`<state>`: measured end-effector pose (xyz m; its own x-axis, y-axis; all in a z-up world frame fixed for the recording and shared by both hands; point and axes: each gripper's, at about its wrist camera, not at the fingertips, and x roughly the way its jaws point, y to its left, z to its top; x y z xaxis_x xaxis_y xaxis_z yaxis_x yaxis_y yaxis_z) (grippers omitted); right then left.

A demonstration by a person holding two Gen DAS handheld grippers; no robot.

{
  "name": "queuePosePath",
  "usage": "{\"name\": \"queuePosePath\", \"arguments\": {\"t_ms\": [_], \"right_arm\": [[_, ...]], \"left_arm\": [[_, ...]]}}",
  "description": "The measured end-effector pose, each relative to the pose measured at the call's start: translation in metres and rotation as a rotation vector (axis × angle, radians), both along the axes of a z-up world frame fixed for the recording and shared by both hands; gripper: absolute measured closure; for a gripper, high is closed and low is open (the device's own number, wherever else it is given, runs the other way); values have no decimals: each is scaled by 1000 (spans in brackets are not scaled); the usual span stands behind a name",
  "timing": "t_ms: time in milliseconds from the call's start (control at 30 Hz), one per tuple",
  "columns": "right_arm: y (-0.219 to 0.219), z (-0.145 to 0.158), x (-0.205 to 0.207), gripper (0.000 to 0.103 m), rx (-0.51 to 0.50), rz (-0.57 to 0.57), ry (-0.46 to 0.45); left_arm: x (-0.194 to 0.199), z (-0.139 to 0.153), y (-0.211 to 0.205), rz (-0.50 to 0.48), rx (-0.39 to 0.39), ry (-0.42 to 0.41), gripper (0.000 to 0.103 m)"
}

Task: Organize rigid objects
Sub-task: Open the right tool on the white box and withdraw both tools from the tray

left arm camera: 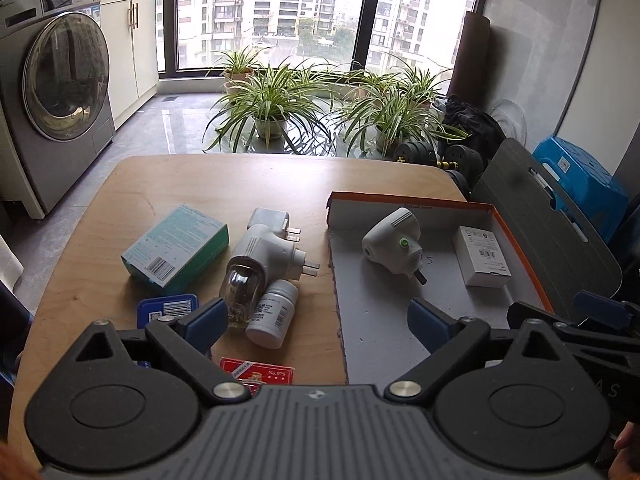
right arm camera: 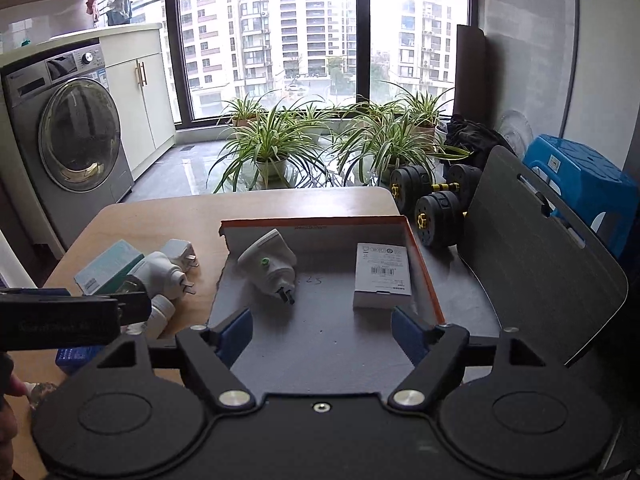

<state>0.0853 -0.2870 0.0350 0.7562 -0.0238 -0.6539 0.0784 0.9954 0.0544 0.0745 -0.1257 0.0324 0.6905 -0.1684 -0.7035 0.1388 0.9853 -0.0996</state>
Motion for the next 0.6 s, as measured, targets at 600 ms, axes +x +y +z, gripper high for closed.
{"name": "queuePosePath", "arguments": {"t_ms": [600], "right_arm": [[39,-4,-19,13,18,51,14]], "left_arm": [[-21,-2,40,66,24,-12,3]]}}
